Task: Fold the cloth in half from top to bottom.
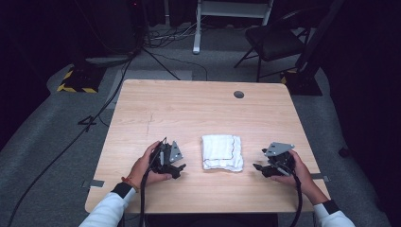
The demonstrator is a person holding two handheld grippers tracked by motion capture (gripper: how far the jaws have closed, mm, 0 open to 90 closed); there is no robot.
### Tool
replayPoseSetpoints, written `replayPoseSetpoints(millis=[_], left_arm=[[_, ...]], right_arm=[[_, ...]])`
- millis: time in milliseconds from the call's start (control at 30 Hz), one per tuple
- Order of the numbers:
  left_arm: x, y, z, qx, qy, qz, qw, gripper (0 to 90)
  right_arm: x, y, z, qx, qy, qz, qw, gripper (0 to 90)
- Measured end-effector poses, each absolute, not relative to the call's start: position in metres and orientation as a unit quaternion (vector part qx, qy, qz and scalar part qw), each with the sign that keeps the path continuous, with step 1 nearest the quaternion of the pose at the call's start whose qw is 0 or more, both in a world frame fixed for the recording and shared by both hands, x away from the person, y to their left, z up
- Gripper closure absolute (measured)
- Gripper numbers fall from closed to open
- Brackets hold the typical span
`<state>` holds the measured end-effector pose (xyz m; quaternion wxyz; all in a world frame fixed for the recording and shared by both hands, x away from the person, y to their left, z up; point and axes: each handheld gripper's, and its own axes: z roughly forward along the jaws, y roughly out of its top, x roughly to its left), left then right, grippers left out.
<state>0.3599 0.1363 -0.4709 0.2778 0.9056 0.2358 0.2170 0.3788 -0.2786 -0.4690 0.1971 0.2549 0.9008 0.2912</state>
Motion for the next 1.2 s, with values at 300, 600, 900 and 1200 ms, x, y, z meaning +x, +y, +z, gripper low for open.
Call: replayPoseSetpoints(millis=[300, 600, 900, 1200], left_arm=[[0.345, 0.166, -0.477, 0.895, 0.261, 0.228, 0.282, 20.4], [0.34, 0.196, -0.483, 0.889, 0.287, 0.221, 0.279, 19.4], [0.342, 0.223, -0.485, 0.872, 0.332, 0.2, 0.3, 19.1], [0.338, 0.248, -0.489, 0.86, 0.361, 0.186, 0.309, 19.0]], right_arm=[[0.371, -0.314, -0.474, 0.291, 0.89, 0.291, 0.198, 30.4], [0.362, -0.348, -0.479, 0.332, 0.872, 0.296, 0.204, 29.4], [0.352, -0.378, -0.484, 0.372, 0.849, 0.313, 0.206, 28.6], [0.344, -0.402, -0.495, 0.414, 0.826, 0.325, 0.202, 27.8]])
